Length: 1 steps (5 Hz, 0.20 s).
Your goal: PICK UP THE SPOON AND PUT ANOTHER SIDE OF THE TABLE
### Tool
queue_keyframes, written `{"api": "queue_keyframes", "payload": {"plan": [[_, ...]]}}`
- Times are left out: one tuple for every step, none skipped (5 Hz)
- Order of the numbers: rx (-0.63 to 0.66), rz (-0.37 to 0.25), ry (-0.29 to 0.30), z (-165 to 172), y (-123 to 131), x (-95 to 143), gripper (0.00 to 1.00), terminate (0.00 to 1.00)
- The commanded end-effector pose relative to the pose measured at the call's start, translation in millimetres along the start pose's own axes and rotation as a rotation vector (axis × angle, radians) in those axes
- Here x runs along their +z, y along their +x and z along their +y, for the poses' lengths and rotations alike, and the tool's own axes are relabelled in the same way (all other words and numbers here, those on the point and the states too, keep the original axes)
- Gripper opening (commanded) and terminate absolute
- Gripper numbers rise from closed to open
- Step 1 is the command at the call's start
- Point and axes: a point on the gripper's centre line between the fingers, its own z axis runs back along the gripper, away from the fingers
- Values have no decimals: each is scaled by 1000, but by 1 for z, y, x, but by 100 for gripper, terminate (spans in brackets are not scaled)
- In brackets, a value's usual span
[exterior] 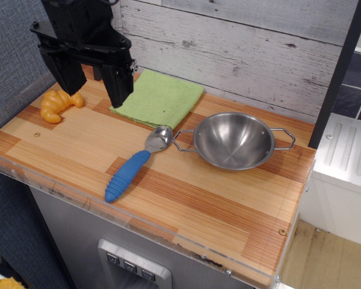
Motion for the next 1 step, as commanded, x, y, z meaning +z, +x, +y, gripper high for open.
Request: {"api": "queue_keyframes", "payload": {"plan": [[-53,-35,38,6,3,14,100,100]]}}
